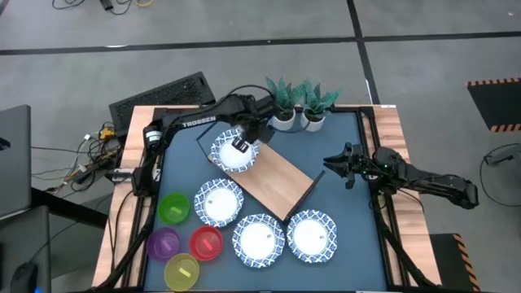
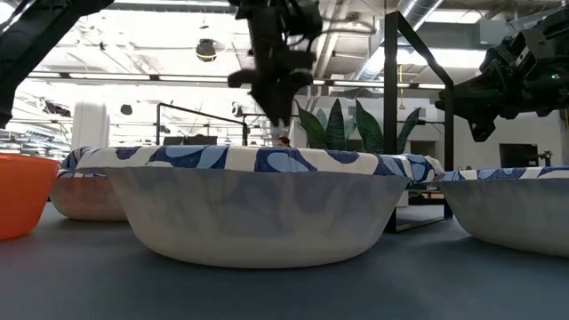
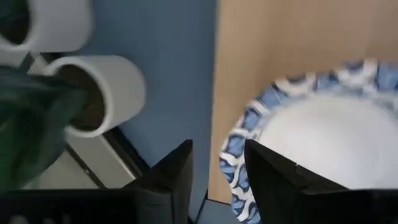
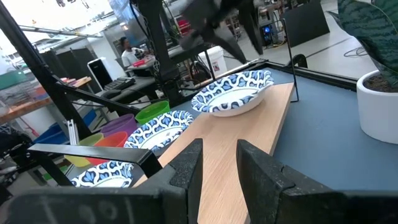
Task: Place and stack bowls onto a shelf
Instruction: Stack the left blue bowl on top of the blue bowl on the shelf
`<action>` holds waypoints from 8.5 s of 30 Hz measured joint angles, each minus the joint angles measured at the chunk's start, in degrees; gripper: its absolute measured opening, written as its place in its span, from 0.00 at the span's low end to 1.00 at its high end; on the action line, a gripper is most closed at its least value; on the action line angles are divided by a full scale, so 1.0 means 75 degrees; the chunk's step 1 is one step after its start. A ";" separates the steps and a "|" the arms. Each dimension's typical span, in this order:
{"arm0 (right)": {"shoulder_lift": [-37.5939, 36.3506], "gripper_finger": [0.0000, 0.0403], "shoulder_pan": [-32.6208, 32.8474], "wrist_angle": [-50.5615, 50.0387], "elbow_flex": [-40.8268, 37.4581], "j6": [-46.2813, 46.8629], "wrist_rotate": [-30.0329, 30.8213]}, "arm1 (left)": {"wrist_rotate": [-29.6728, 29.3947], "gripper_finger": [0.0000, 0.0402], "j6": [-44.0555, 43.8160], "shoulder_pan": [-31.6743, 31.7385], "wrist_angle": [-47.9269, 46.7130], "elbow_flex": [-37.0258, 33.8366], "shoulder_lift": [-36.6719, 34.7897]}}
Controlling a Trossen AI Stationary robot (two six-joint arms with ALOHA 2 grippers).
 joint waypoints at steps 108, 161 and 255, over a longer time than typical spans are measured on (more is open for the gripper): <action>0.0000 0.30 0.0003 0.0445 0.0000 0.2226 -0.0026 | 0.0983 0.00 -1.5381 -0.3735 0.1803 -0.8263 -0.5852; 0.2577 0.30 0.0006 -0.0383 0.4983 0.1330 0.0187 | -0.0252 0.00 -1.8492 -0.0340 0.0806 -0.4942 -0.5831; 0.2643 0.30 0.0002 -0.0694 0.4983 0.0783 0.0200 | -0.1683 0.25 -2.3280 -0.1593 0.4888 -0.9107 -0.5829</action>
